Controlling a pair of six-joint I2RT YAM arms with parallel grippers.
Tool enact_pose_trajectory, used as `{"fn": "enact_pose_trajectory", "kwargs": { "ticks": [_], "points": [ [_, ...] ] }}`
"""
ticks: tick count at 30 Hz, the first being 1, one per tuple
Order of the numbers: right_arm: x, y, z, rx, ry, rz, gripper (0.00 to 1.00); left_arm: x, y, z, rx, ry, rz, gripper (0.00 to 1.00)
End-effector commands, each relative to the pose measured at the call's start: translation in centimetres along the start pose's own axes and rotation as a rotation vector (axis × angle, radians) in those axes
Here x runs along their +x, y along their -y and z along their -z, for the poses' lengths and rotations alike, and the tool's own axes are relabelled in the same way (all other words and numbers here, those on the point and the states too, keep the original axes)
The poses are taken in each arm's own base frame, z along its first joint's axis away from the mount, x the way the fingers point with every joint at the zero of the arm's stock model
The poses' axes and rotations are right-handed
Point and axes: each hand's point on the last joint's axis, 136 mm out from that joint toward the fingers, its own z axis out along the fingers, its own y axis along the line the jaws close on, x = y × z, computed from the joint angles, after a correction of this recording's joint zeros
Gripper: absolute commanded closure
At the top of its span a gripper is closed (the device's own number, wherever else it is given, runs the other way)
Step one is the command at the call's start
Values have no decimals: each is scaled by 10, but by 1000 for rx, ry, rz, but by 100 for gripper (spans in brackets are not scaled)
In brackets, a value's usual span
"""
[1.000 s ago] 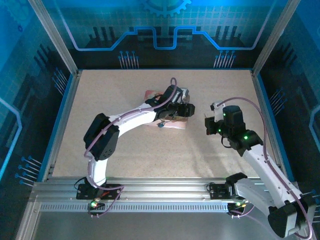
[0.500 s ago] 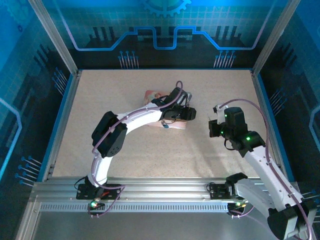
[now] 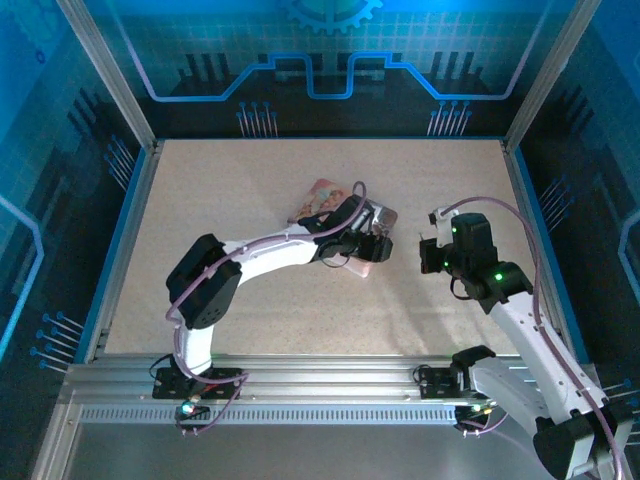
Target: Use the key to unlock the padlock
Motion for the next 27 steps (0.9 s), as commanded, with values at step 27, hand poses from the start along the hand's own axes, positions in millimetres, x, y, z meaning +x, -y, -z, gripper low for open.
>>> {"fn": "enact_pose_trajectory", "kwargs": {
  "ticks": [27],
  "points": [
    [5,-87,-54,-389,-62,-91,100,38,-89,138,-51,295,-26,3]
  ]
}}
